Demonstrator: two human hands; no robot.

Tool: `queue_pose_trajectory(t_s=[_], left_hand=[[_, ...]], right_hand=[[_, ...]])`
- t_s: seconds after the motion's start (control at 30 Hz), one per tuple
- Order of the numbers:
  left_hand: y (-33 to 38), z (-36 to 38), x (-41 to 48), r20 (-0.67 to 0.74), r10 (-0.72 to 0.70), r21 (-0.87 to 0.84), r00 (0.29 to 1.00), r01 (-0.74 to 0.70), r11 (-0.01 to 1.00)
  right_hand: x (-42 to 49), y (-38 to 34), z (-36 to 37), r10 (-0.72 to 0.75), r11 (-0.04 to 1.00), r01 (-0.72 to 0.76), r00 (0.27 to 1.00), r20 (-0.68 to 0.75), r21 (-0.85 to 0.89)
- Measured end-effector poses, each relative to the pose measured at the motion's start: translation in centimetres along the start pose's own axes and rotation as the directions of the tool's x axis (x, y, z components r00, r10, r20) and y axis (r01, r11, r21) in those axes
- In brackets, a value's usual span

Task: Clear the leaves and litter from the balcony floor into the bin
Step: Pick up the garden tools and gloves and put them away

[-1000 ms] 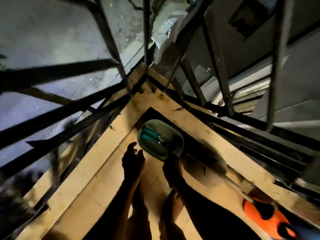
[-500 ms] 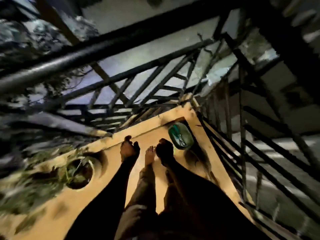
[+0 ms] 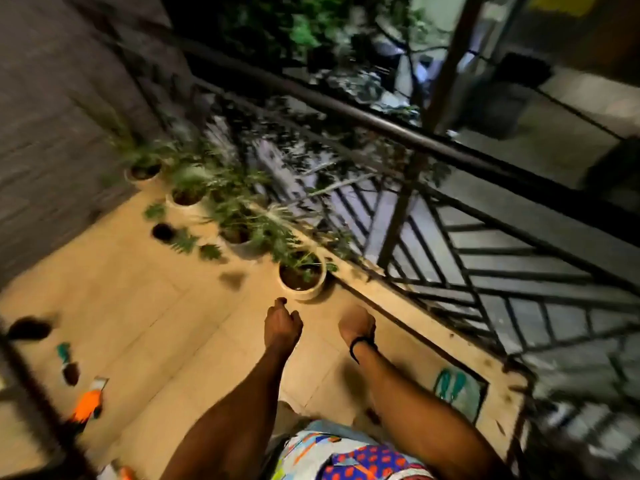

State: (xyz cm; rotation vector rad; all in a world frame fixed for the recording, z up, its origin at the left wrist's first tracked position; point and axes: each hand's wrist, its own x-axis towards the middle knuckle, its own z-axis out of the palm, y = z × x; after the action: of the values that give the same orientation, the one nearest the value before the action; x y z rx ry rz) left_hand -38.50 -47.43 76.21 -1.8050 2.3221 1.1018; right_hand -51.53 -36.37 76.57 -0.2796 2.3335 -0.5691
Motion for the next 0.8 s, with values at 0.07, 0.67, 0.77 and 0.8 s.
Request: queue_pose_trajectory(t_s=[0.07, 0.67, 0.77, 0.8], left_hand=[[-3.2, -3.8, -0.1, -0.06, -0.097, -0.059, 0.993, 0.093, 0.994], [-34.7, -24.8, 5.3, -0.262, -0.675, -0.396, 0.69, 0.561, 0.727], [-37.8, -27.7, 9.0, -0.275, -0.742, -0.467, 0.612, 0.589, 0.659], [-38.4, -28.5, 10.0, -0.271, -0.763, -0.488, 0.587, 0.599, 0.634]], right_hand=[[-2.8, -4.6, 2.0, -0.11, 0.993, 0.111, 0.994, 0.025, -0.048], [-13.4, -33.1, 34.3, -0.43, 0.721, 0.645, 0.703, 0.567, -0.253], [-12.3, -38.3, 39.1, -0.433, 0.666, 0.701, 0.642, 0.633, -0.256], [-11.9, -39.8, 40.3, -0.43, 0.651, 0.715, 0.624, 0.652, -0.255]])
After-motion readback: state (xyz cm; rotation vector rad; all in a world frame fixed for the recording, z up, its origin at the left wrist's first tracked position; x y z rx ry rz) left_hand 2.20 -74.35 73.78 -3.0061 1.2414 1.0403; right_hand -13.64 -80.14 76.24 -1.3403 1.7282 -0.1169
